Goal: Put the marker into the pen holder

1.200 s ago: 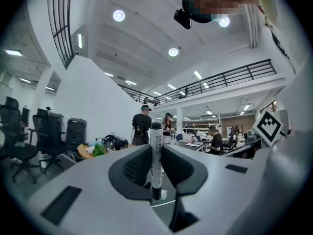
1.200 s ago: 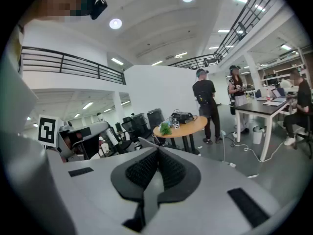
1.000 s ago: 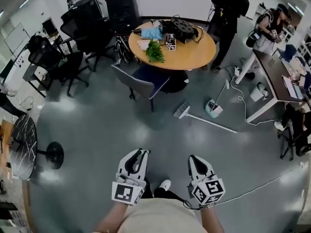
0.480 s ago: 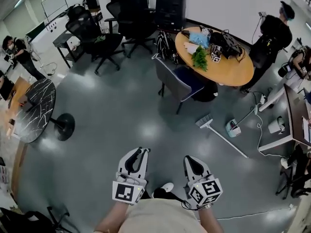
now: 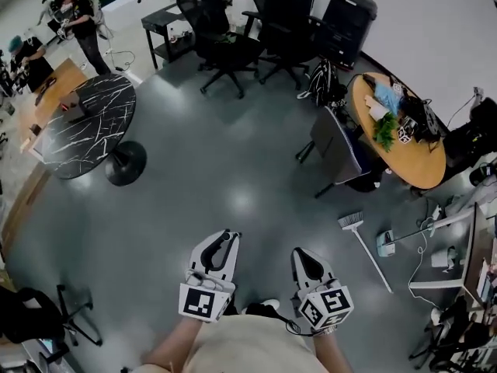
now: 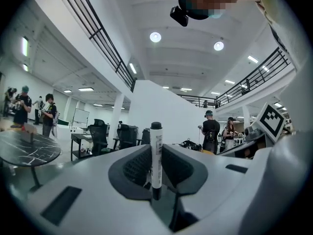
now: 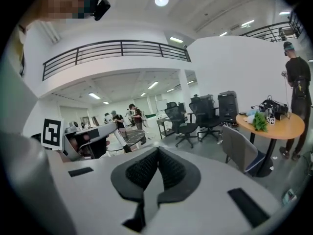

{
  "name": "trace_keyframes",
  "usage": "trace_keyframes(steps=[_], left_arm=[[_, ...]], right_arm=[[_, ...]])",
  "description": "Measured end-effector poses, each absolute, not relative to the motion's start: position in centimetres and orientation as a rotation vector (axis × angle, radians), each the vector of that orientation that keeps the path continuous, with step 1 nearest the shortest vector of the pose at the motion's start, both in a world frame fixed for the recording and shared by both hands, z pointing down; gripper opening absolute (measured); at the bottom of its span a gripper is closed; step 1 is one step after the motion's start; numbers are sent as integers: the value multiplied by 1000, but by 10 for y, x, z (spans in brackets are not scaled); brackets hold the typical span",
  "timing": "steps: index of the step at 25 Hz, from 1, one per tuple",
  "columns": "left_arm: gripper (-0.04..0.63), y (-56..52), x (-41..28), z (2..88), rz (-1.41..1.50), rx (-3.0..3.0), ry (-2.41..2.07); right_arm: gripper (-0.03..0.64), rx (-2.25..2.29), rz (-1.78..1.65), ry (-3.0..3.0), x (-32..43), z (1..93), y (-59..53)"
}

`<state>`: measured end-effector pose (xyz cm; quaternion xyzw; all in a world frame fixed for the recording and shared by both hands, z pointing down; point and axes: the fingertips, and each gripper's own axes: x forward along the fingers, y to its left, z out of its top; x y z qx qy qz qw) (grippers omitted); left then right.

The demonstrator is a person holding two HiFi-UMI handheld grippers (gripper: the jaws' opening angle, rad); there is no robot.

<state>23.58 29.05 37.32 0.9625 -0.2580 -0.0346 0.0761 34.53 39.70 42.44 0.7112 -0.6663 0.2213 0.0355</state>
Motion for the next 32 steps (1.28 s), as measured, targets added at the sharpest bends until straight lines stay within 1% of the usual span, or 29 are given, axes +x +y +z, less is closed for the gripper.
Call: trace_keyframes(steps=[10,16,21,27,32], left_arm=[[72,177,89,370,-163,2780,-1130],[72,144,9,391,-50,2706,-1333],[72,127,-34,392,-115,2595,-1495],[72,93,-76,408,-19,2467,-1651],[72,44,-95,392,-10,2401,-1806]], right_arm=[[17,1916,592,-2264,234,415,247],[17,1679,572,-2374,163,420,191],[17,1506,584,-2441,121,430,159],[17,1315,613,-2518,85,445,103],[17,1159,618,-2609,61,442,34]])
